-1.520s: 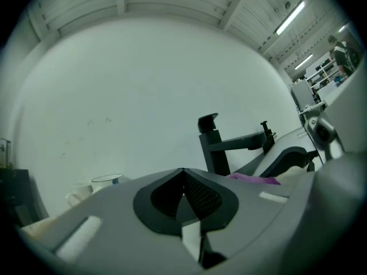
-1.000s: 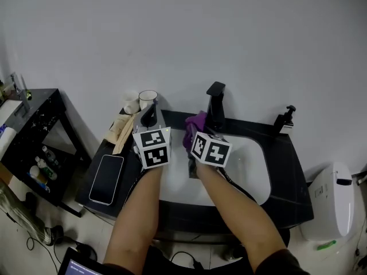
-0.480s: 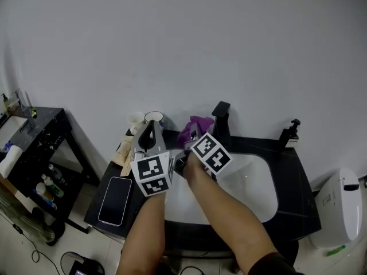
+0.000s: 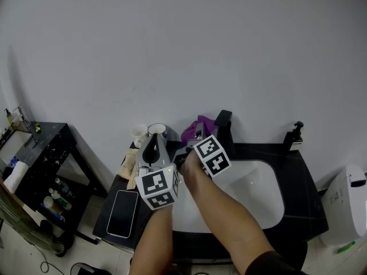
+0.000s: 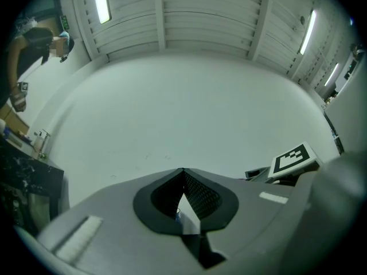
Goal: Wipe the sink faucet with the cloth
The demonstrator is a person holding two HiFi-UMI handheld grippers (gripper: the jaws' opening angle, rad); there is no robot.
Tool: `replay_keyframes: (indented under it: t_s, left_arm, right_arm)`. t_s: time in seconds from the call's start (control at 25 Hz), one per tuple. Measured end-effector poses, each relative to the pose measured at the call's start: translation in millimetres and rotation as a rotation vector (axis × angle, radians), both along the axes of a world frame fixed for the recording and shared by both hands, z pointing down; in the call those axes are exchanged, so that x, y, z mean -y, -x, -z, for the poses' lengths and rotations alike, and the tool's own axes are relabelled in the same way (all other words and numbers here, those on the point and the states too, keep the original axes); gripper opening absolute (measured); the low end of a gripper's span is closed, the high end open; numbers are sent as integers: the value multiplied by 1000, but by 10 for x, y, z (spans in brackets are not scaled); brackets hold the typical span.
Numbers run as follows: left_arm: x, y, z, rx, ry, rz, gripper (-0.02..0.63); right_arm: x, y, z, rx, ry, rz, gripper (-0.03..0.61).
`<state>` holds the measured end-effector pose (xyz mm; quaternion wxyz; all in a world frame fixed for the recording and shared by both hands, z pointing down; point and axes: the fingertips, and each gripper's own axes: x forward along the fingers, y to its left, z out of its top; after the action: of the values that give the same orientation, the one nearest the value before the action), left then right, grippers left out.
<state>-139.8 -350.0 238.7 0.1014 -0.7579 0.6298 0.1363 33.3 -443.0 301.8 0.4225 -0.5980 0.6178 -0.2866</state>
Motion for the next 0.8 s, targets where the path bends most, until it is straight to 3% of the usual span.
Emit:
replay_keyframes:
  t_s: [0.44,0.8]
  left_arm:
    - [-1,-98,-8,2,1,-28,17]
    - [-9,-173,-16,17,0,-42,17]
  right_arm:
    - [121,-134,-145,119,42,-73,101]
    - [90,-310,-462,125,90,-127,101]
